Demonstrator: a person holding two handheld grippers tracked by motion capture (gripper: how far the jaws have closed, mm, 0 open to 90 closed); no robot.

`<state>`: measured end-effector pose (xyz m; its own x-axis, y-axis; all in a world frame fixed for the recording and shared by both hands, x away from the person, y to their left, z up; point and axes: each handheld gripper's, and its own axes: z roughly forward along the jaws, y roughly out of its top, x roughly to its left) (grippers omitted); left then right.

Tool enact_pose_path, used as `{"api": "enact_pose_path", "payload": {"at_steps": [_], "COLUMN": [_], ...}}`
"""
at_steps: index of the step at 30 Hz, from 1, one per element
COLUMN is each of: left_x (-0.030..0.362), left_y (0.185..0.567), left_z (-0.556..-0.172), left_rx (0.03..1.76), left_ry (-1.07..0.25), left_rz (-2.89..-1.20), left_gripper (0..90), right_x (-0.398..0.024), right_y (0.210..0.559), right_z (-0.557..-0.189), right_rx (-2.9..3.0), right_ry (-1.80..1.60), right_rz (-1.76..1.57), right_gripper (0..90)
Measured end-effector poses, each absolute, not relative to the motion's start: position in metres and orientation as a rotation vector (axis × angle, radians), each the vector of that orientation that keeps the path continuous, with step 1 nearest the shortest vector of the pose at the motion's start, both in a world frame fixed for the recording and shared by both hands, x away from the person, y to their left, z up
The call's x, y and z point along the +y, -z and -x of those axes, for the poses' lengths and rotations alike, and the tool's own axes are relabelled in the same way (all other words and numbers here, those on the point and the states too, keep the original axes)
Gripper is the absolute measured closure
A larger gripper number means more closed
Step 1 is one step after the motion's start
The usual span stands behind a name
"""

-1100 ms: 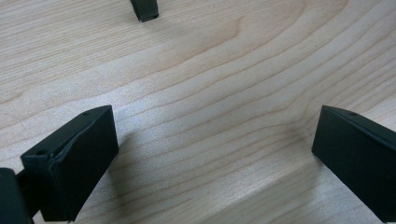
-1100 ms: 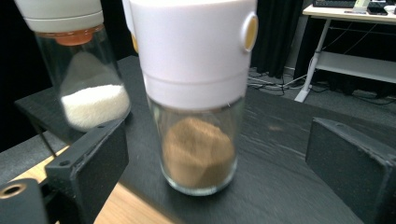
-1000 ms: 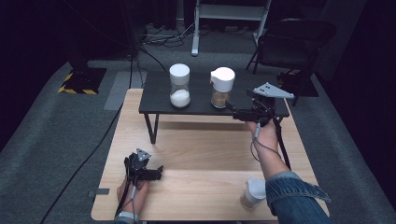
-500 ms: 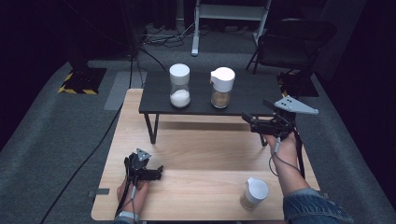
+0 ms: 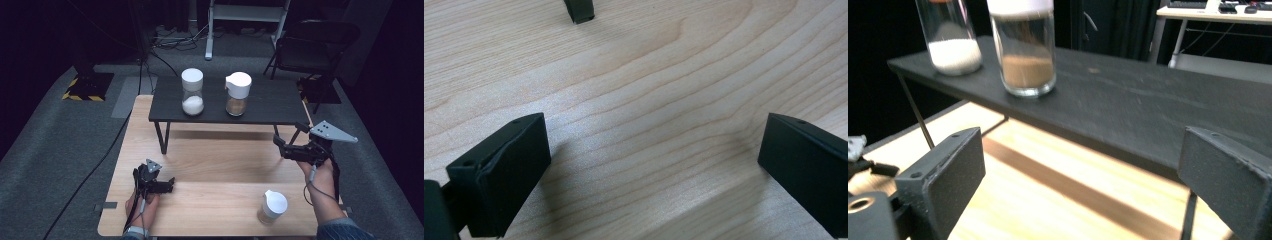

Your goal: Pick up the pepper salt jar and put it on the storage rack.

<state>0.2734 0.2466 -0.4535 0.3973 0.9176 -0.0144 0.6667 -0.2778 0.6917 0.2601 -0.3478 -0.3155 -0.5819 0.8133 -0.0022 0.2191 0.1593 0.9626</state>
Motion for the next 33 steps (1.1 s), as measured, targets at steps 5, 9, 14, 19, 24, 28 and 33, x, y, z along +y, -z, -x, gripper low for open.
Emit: {"api": "enact_pose_path", "payload": {"at_steps": [5,9,14,19,24,28,33], "left_x": [0.247,0.247,0.247,0.247,0.246,0.246,0.246], "left_y": [0.454,0.454,0.454,0.454,0.453,0.453,0.453], "left_z": [-0.273,-0.273,-0.273,-0.273,-0.273,-0.273,-0.273], "left_rx": [1.347,1.347,1.347,1.347,1.350,1.351,1.351], "left_ry": [-0.525,-0.525,-0.526,-0.525,-0.526,-0.526,-0.527], "left_rz": [-2.040,-2.040,-2.040,-2.039,-2.039,-2.038,-2.039], "left_gripper": [0.4,0.4,0.4,0.4,0.4,0.4,0.4], "right_x": [-0.363,-0.372,-0.385,-0.397,-0.406,-0.412,-0.417], "right_y": [0.334,0.346,0.366,0.383,0.399,0.411,0.425], "right_z": [-0.251,-0.244,-0.235,-0.226,-0.220,-0.217,-0.214], "right_rx": [1.894,1.900,1.888,1.881,1.893,1.903,1.911], "right_ry": [-1.463,-1.434,-1.410,-1.394,-1.361,-1.342,-1.319], "right_rz": [-0.988,-1.008,-1.056,-1.071,-1.090,-1.100,-1.112], "right_gripper": [4.9,4.9,4.9,4.9,4.9,4.9,4.9]}}
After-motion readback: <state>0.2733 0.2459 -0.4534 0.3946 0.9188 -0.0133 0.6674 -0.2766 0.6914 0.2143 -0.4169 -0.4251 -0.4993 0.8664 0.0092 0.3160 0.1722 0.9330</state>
